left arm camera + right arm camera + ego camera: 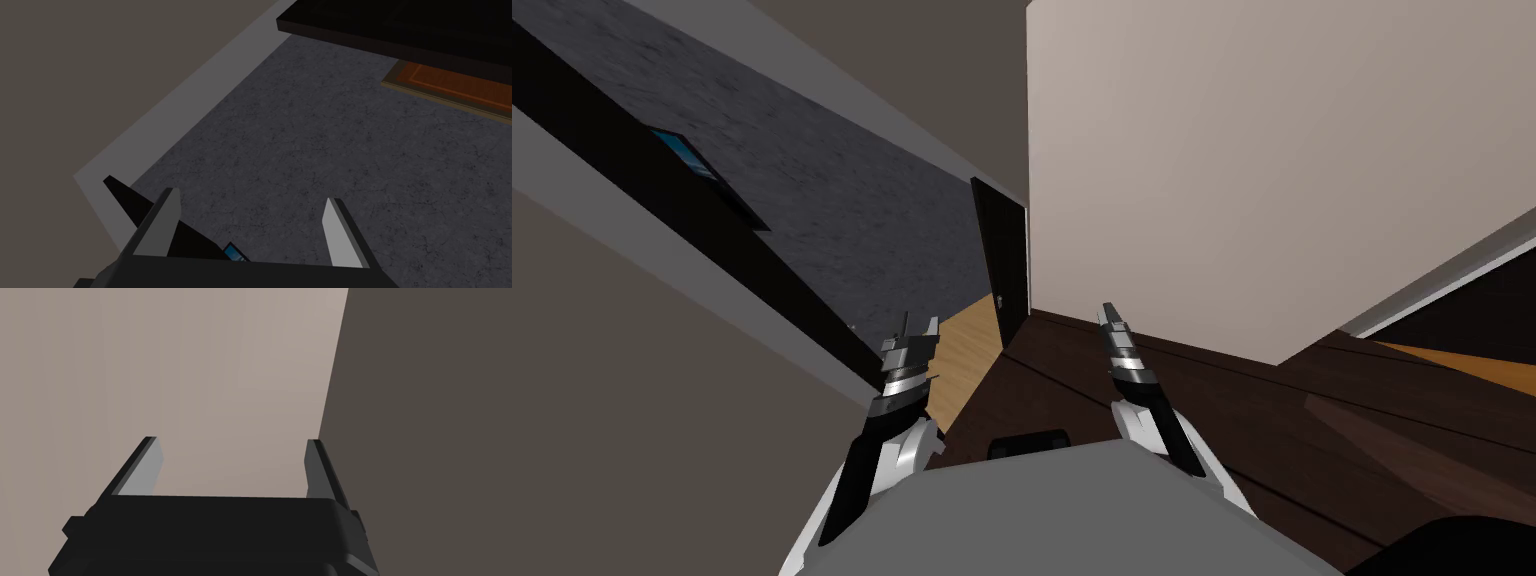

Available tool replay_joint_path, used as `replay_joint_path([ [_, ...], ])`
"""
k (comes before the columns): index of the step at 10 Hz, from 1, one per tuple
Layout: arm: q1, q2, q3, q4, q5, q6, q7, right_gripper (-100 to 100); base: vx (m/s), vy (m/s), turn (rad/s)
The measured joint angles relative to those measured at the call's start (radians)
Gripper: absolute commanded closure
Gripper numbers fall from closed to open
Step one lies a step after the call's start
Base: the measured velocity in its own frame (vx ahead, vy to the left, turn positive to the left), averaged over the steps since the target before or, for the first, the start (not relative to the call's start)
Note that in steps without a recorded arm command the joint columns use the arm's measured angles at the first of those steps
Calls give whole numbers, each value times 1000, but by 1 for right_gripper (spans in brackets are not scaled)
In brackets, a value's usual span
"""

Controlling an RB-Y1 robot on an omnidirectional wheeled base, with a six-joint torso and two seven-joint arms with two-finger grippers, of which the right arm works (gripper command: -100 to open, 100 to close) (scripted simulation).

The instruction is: Push the door open

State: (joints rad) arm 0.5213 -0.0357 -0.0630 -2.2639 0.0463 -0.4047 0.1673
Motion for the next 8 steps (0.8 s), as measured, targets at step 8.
replay_joint_path([
  [8,-61,-25,117,147,-9,-37,-23,-100,159,-6,10],
])
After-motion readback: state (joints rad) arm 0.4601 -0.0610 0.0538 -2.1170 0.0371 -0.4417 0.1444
